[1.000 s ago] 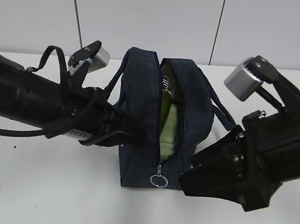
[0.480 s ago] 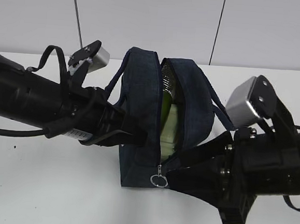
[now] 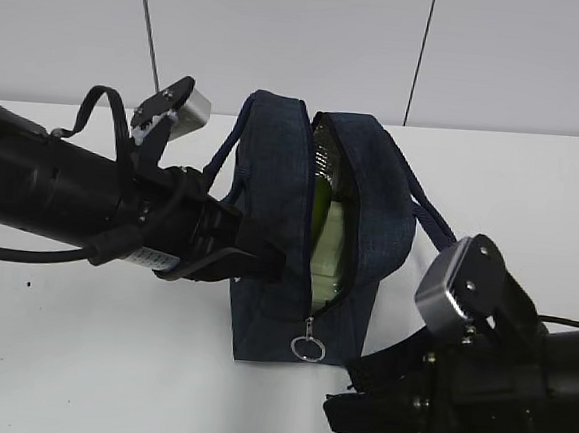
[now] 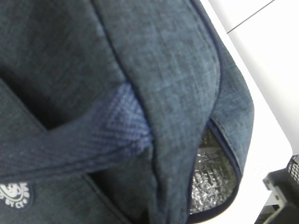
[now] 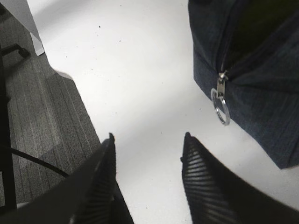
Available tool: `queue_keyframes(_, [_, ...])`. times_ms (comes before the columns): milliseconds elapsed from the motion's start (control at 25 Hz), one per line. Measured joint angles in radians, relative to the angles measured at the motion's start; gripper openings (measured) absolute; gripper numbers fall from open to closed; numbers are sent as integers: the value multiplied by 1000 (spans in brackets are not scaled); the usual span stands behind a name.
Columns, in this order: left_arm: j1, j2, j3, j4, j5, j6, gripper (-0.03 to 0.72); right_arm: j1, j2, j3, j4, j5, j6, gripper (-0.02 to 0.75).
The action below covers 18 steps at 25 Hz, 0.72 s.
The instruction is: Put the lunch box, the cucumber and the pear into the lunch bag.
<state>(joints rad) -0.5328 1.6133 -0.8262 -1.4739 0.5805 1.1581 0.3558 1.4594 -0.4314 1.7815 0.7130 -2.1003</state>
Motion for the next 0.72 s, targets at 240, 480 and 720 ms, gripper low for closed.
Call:
queue_keyframes(240, [0, 0, 0, -3, 4, 0, -9, 0, 143, -33, 7, 0, -49, 366])
queue_keyframes(480, [0, 0, 0, -6, 4, 0, -9, 0, 260, -109, 13, 0, -71, 366])
queue_keyframes(720, [0, 0, 0, -7, 5, 0, -10, 0, 330, -164, 15, -2, -79, 365])
